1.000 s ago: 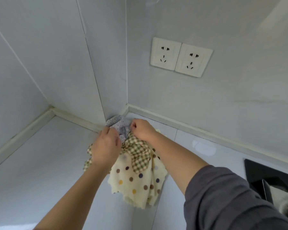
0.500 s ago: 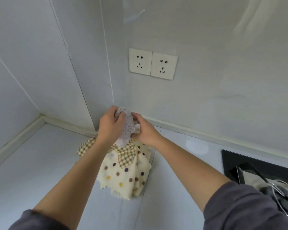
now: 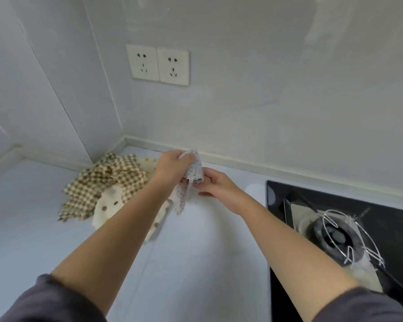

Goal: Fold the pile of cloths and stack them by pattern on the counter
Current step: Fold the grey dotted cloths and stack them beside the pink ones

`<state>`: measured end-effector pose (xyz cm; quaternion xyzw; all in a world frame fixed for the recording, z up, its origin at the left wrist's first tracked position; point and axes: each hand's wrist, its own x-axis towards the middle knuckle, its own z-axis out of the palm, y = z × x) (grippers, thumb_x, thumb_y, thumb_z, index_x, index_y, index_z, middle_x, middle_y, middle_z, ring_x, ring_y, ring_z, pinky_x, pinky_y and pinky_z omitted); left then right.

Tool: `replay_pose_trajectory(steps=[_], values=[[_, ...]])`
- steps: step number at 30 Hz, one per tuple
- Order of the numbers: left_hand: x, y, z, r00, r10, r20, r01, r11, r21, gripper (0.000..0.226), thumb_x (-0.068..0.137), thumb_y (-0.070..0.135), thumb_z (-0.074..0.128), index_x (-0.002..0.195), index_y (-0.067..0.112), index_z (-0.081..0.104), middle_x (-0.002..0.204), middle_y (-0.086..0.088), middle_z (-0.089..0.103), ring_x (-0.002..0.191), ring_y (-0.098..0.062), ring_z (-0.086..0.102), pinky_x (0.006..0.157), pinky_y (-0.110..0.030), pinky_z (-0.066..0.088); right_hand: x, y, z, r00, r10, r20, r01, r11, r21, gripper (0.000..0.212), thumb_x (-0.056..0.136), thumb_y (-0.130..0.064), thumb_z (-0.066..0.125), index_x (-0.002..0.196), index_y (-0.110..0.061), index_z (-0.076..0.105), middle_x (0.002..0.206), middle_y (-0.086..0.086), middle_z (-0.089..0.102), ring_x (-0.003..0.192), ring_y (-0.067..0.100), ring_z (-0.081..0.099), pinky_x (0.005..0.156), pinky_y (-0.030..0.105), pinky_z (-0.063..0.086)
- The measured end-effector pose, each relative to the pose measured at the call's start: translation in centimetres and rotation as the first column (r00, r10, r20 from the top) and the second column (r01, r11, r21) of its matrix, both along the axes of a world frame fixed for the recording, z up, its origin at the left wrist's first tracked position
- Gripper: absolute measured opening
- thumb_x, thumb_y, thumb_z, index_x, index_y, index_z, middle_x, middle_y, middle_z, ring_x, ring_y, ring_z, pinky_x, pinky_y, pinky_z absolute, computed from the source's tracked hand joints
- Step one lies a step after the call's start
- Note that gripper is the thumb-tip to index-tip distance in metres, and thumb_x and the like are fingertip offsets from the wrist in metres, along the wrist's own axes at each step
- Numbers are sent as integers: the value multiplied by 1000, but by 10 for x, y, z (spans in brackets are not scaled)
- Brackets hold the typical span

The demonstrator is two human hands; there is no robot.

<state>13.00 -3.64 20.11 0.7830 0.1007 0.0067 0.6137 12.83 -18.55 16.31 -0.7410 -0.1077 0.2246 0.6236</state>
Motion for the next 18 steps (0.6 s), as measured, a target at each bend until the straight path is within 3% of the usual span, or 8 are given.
replay_pose_trajectory(steps=[2, 4, 6, 9, 13, 14, 16, 18], values=[[-9, -16, -29, 999, -35, -15, 34, 998, -45, 26, 93, 22, 57, 84, -1, 66, 75, -9, 62, 66, -20, 58, 53, -18, 48, -8, -15, -23, 998, -59, -16, 60, 998, 25, 25, 93, -5, 57, 115, -16, 65, 110, -1, 71, 105, 11, 65, 92, 29, 53], [-18, -28, -54, 997, -68, -24, 65, 989, -132, 26, 95, 30, 56, 86, 10, 69, 84, -6, 69, 77, -20, 65, 70, -32, 54, -10, -28, -48, 986, -165, -10, 165, 986, 35, 20, 97, -11, 54, 112, -10, 68, 108, 4, 72, 101, 16, 68, 89, 30, 55], [-26, -36, -78, 994, -111, 22, 113, 986, -121, 25, 95, 37, 54, 89, 17, 69, 84, -3, 69, 75, -15, 63, 71, -33, 54, -10, -36, -66, 973, -230, -23, 231, 971, 64, 21, 99, -12, 51, 109, -7, 68, 99, 6, 74, 88, 15, 71, 78, 25, 57], [-35, -37, -113, 963, -221, 153, 211, 974, 80, 11, 91, 36, 62, 94, 25, 63, 87, 10, 64, 74, 0, 60, 65, -15, 47, -7, -45, -89, 962, -272, -22, 272, 956, 110, 21, 100, -13, 48, 102, -7, 68, 89, 5, 73, 73, 12, 71, 65, 22, 56], [-43, -34, -161, 909, -366, 201, 196, 798, 569, 61, 76, 27, 78, 130, 22, 49, 122, 6, 52, 105, -9, 54, 86, -19, 46, -9, -49, -109, 949, -314, 13, 310, 944, 116, 23, 99, -14, 49, 89, -7, 68, 87, 17, 65, 79, 27, 63, 90, 52, 54], [-49, -35, -167, 907, -355, 227, 169, 800, 576, 58, 80, 22, 74, 132, 20, 48, 121, 5, 54, 103, -10, 54, 82, -12, 43, -14, -49, -112, 951, -308, 21, 304, 946, 114, 23, 99, -14, 49, 88, -7, 68, 86, 16, 65, 79, 27, 62, 90, 52, 53], [-58, -35, -172, 901, -281, 330, 69, 844, 532, 37, 89, 16, 63, 125, 19, 56, 107, 7, 61, 89, -9, 56, 69, -2, 38, -21, -51, -113, 956, -293, 28, 286, 948, 140, 22, 100, -13, 47, 89, -9, 66, 83, 9, 70, 71, 19, 68, 76, 39, 60], [-71, -31, -170, 880, -245, 407, 19, 875, 485, 15, 94, 14, 55, 103, 21, 65, 85, 10, 63, 73, -1, 57, 59, -4, 37, -34, -52, -110, 951, -304, 55, 291, 941, 172, 22, 100, -13, 46, 89, -12, 65, 78, 3, 72, 63, 13, 69, 64, 29, 60]])
